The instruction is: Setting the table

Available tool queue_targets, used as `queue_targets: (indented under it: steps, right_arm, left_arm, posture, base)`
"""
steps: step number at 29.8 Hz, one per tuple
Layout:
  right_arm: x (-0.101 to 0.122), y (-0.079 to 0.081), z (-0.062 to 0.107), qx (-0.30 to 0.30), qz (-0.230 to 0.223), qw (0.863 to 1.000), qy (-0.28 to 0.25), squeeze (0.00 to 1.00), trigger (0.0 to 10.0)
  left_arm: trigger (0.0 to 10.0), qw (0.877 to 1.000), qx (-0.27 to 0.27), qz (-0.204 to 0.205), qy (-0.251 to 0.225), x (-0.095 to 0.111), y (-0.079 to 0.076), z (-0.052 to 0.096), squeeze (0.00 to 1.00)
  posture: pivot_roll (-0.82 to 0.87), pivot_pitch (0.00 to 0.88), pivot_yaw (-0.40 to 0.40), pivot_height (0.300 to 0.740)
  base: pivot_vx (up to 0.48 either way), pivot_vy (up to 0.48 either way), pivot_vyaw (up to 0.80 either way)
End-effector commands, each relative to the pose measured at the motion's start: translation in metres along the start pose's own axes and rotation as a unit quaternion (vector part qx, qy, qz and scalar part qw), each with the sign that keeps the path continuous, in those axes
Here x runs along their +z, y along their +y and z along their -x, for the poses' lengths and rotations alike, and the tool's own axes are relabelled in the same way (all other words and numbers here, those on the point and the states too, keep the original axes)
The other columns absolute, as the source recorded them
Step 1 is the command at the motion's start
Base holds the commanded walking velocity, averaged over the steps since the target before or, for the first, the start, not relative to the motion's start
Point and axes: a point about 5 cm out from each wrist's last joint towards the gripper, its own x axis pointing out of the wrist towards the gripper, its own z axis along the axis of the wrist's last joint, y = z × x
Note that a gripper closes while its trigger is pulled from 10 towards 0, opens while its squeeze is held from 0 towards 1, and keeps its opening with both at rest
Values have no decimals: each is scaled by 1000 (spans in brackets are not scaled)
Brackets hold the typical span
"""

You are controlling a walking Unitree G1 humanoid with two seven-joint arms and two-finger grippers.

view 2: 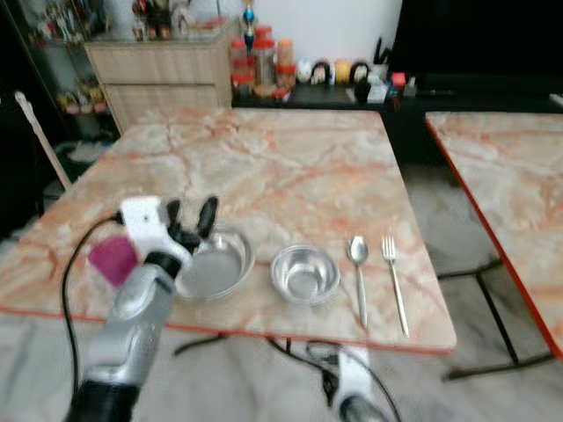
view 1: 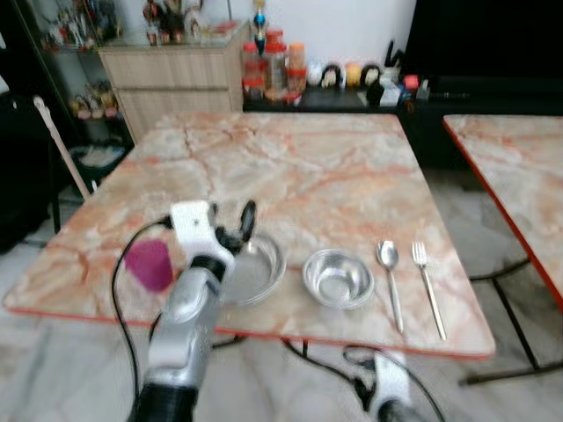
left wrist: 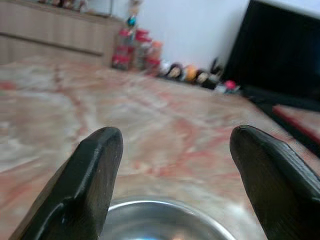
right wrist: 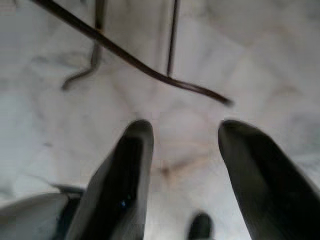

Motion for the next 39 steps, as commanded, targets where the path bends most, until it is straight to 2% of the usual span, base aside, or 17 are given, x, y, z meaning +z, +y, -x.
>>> queue_targets:
  steps: [1, 7, 9, 17, 19, 24, 28, 30, 33, 35, 39]
  right_arm:
    - [10, -7, -1, -9, 6, 1000, -19, 0, 10000]
    - [9, -7, -1, -8, 6, 1000, -18, 0, 10000]
    - [9, -6, 0, -8, 6, 1000, -17, 0, 10000]
    - [6, -5, 0, -7, 6, 1000, -12, 0, 10000]
    - [-3, -10, 2, -14, 10, 1000, 6, 0, 10000]
    - [-13, -14, 5, -21, 17, 999, 21, 0, 10000]
    - [-43, -29, 17, -44, 8, 997, 56, 0, 10000]
    - [-49, -32, 19, -50, 4, 997, 62, 0, 10000]
    - [-57, -34, 23, -60, -11, 996, 68, 0, 10000]
    - [-63, -36, 25, -71, -31, 994, 71, 0, 10000]
    - [-69, -36, 28, -76, -38, 993, 76, 0, 10000]
  left_arm:
    - [10000, 1000, -19, 5, -11, 5, -12, -2, 0]
    - [10000, 999, -37, 8, 1, 7, -14, 12, 0]
    - [10000, 999, -33, 17, 16, 4, -11, 25, 0]
    - [10000, 999, 6, 29, 30, 5, 7, 45, 0]
    - [10000, 999, 20, 30, 32, 10, 14, 50, 0]
    - [10000, 999, 23, 23, 35, 12, 17, 53, 0]
    - [10000, 998, 36, 17, 38, 16, 24, 57, 0]
    - [10000, 998, 36, 14, 43, 17, 24, 58, 0]
    - [10000, 996, 44, -3, 83, 10, 25, 60, 0]
    - [10000, 994, 51, 15, 94, 8, 26, 64, 0]
    - [10000, 992, 58, 17, 111, 5, 29, 70, 0]
  posture:
    - [143, 0, 21, 740]
    - [150, 4, 25, 740]
    - [156, 6, 28, 740]
    - [175, 14, 28, 740]
    - [181, 17, 30, 740]
    - [187, 19, 31, 740]
    - [185, 26, 44, 740]
    - [182, 27, 48, 740]
    - [180, 27, 54, 740]
    - [178, 30, 63, 740]
    - [181, 35, 71, 740]
  base:
    - [274, 0, 0]
    - [0, 0, 0]
    - [0, 0, 0]
    - [0, 0, 0]
    - [0, 0, 0]
    - [0, 0, 0]
    - [0, 0, 0]
    - [0, 0, 0]
    - [0, 0, 0]
    - [0, 0, 0]
    - [0, 0, 0]
